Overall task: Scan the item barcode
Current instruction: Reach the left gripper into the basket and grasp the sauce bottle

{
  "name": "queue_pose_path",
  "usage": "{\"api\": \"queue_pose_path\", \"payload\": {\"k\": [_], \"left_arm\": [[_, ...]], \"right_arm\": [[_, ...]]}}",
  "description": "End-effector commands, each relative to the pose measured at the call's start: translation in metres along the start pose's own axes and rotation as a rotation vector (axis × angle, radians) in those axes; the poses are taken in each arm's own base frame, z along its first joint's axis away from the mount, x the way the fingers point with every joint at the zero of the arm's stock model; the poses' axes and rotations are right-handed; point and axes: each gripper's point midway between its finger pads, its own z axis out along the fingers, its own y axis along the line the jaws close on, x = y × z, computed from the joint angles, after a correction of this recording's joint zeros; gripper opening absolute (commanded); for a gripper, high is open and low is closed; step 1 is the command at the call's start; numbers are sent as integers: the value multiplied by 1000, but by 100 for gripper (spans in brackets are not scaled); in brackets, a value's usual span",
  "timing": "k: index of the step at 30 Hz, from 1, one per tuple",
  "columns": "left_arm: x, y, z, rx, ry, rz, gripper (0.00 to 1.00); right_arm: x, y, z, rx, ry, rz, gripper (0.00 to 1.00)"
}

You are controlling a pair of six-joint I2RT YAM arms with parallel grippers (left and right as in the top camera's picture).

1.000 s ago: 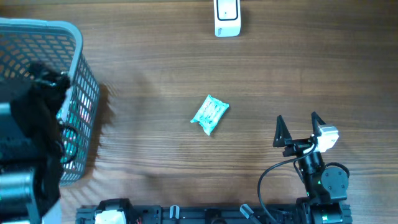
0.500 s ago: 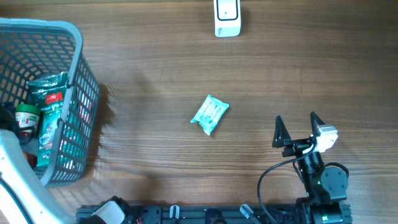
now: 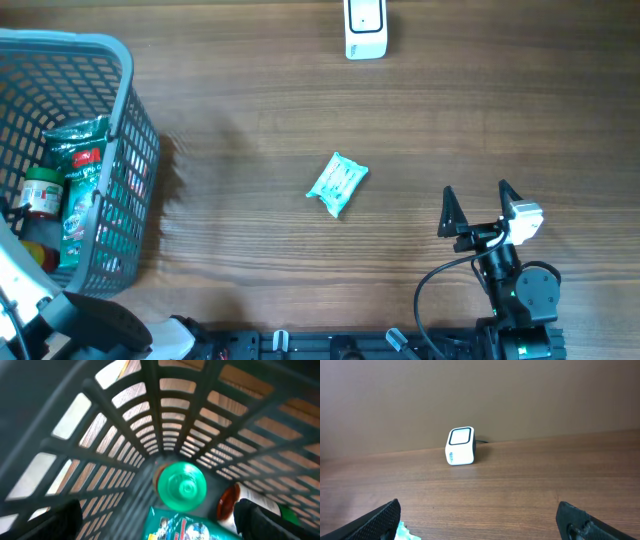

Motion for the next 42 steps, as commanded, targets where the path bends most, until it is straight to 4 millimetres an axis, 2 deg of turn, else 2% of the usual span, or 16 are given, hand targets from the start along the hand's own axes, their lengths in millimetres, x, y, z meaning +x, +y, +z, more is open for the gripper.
{"api": "queue_pose_path", "payload": {"k": [1, 11, 16, 21, 24, 27, 31, 32, 35, 39, 42], "left_arm": [[2, 1, 16, -26, -33, 23, 100], [25, 1, 55, -56, -20, 44, 100], [32, 0, 66, -88, -5, 67, 98], [22, 3, 67, -116, -65, 69, 97], [16, 5, 66, -135, -103, 71, 92], [17, 4, 70, -141, -104, 75, 81], [23, 1, 80, -159, -94, 91, 78], [24, 1, 82, -164, -92, 95, 74], [25, -1, 84, -161, -93, 93, 50], [20, -7, 82, -141, -100, 133, 47], [12, -11, 71, -125, -106, 165, 45]], "right_arm": [[-1, -1, 0, 11, -6, -12, 100], [-1, -1, 0, 11, -6, -12, 100], [-1, -1, 0, 11, -6, -12, 100], [-1, -1, 0, 11, -6, -12, 100], [-1, -1, 0, 11, -6, -12, 100], [-1, -1, 0, 11, -6, -12, 100], [-1, -1, 0, 11, -6, -12, 100], [-1, -1, 0, 11, -6, -12, 100], [-1, -1, 0, 11, -6, -12, 100], [-1, -1, 0, 11, -6, -12, 100], [-1, -1, 0, 11, -6, -12, 100]]}}
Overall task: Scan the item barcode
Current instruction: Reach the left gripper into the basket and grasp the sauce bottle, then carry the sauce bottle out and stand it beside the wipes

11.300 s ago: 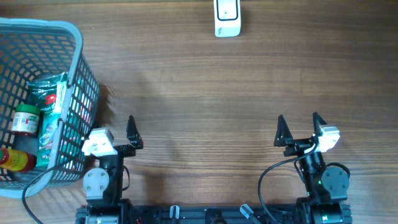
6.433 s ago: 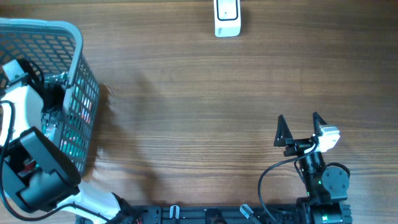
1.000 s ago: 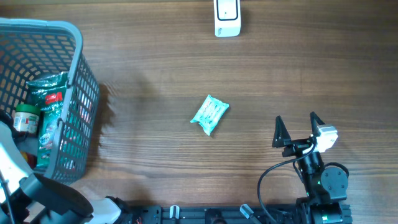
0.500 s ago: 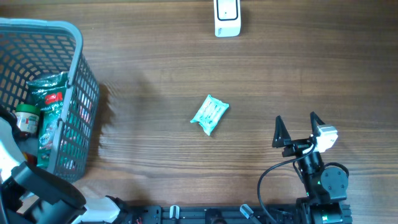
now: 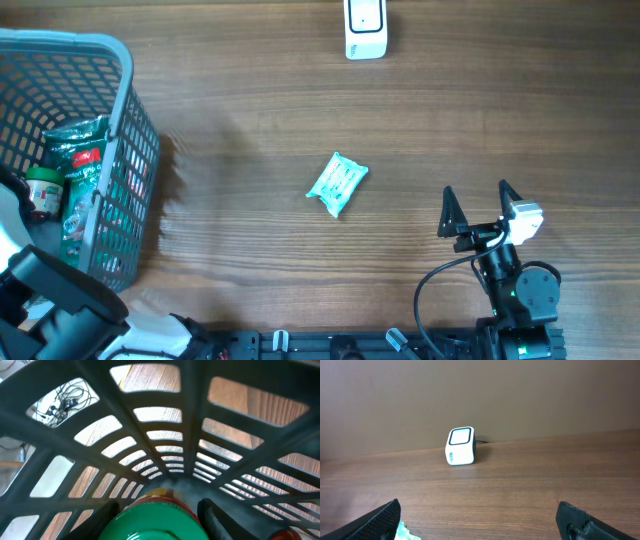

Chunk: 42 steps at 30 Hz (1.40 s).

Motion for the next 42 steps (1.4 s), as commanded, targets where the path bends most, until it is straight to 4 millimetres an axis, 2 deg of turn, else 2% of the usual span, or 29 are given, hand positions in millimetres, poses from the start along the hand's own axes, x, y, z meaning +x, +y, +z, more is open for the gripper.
{"api": "queue_pose_path", "payload": {"k": [1, 5, 6, 8, 10, 15, 18, 21, 23, 26, 28, 31, 32, 35, 42], "left_arm": [[-15, 1, -12, 10, -15, 54, 45], [-31, -6, -47, 129, 40, 8, 45], [-40, -13, -70, 231, 72, 12, 45], [-48, -16, -93, 319, 96, -14, 45], [-59, -21, -128, 464, 122, -33, 45], [-79, -14, -214, 808, 160, -90, 45], [-78, -6, -270, 1051, 207, -87, 44], [-68, 11, -332, 1296, 238, -34, 43], [-58, 22, -358, 1384, 241, 6, 42], [-33, 35, -397, 1503, 261, 108, 43], [-13, 40, -416, 1562, 288, 192, 42], [34, 45, -448, 1658, 326, 409, 43], [48, 44, -452, 1657, 345, 458, 43], [84, 36, -453, 1601, 362, 568, 43], [190, 0, -430, 1333, 281, 855, 45]], "right_arm": [[-1, -1, 0, 11, -6, -12, 100], [-1, -1, 0, 11, -6, -12, 100], [-1, -1, 0, 11, -6, -12, 99], [-1, -1, 0, 11, -6, -12, 100], [-1, -1, 0, 11, -6, -12, 100], [-1, -1, 0, 11, -6, -12, 100], [-1, -1, 0, 11, -6, -12, 100], [-1, -1, 0, 11, -6, -13, 100], [-1, -1, 0, 11, -6, -12, 100], [-1, -1, 0, 11, -6, -12, 100], [-1, -1, 0, 11, -6, -12, 100], [-1, -1, 0, 11, -6, -12, 100], [-1, -1, 0, 11, -6, -12, 100], [-1, -1, 0, 11, -6, -12, 100], [-1, -1, 0, 8, -5, -13, 100]]}}
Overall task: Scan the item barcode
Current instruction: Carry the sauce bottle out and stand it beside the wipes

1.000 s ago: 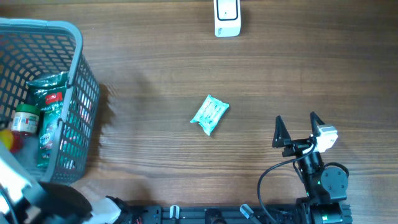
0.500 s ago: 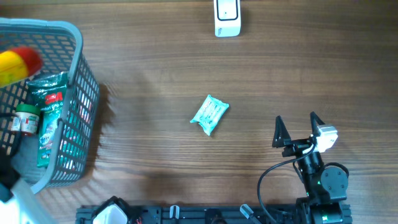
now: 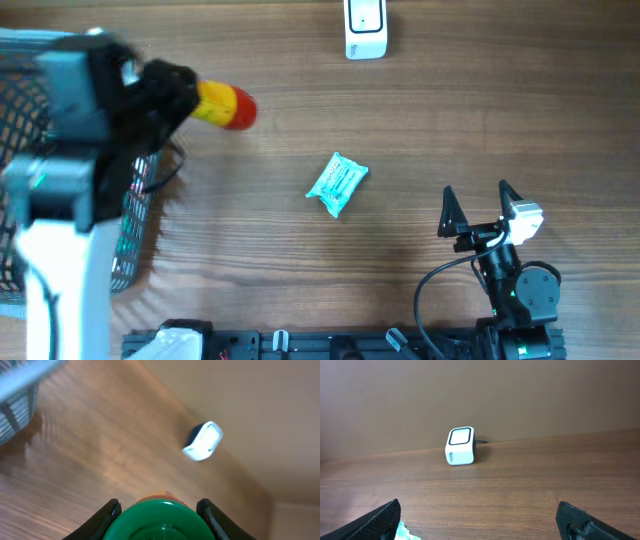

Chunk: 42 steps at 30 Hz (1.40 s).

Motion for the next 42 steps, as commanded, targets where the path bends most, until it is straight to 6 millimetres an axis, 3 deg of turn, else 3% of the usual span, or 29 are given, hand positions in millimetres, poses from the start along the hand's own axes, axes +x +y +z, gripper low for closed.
{"api": "queue_pose_path", "payload": {"k": [1, 6, 10, 17, 26, 31, 38, 42], "left_arm": [[9, -4, 40, -126, -8, 99, 45], [34, 4, 94, -289, 28, 201, 43], [65, 4, 135, -372, 81, 289, 41], [106, 7, 179, -459, 106, 282, 41], [144, -4, 201, -515, -92, 209, 41], [159, 6, 202, -561, -202, 225, 42], [183, 33, 215, -583, -155, 180, 44], [189, 30, 217, -563, -140, 155, 56]], "right_arm": [[-1, 0, 0, 7, -5, -13, 100], [-1, 0, 0, 3, -4, -12, 100], [0, 2, 0, -1, -4, -13, 100], [0, 2, 0, -2, -3, -13, 100], [0, 2, 0, -2, -3, -13, 100], [0, 2, 0, -2, -3, -12, 100], [0, 2, 0, -2, -3, -13, 100], [0, 2, 0, -2, -3, -13, 100]]}}
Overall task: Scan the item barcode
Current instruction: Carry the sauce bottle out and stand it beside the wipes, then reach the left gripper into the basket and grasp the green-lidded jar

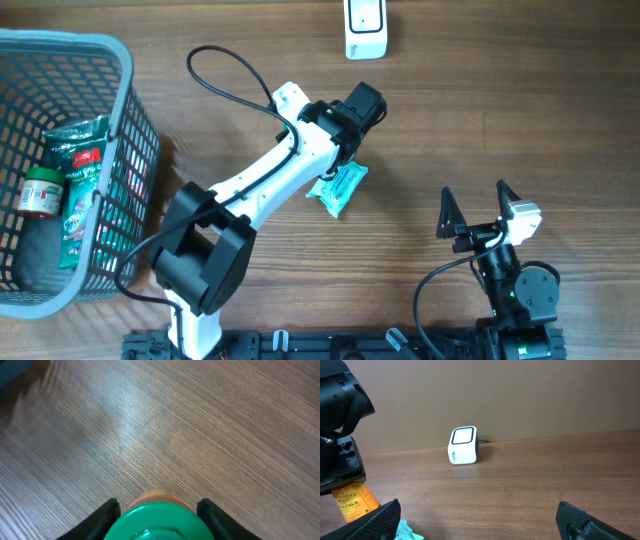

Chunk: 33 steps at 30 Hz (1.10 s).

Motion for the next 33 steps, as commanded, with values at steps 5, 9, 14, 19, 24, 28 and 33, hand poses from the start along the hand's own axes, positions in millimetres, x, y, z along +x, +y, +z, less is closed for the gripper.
{"api": "queue_pose_path", "payload": {"k": [5, 9, 14, 19, 24, 28, 33], "left_arm": [[15, -4, 2, 27, 62, -8, 59], [5, -5, -10, 61, 55, 80, 66], [-35, -5, -56, 182, 13, 68, 100], [-110, 14, -136, 368, -116, 91, 100], [-195, 92, -188, 420, -278, -131, 100], [-245, 187, -203, 340, -387, -341, 100], [-262, 292, -186, 54, -443, -510, 100]], "right_arm": [[-1, 0, 0, 6, -5, -13, 100], [0, 1, 0, 0, -4, -13, 100], [0, 1, 0, 0, -4, -12, 100], [0, 1, 0, 0, -4, -13, 100], [0, 1, 0, 0, -4, -12, 100], [0, 1, 0, 0, -4, -13, 100], [0, 1, 0, 0, -4, -13, 100]]}}
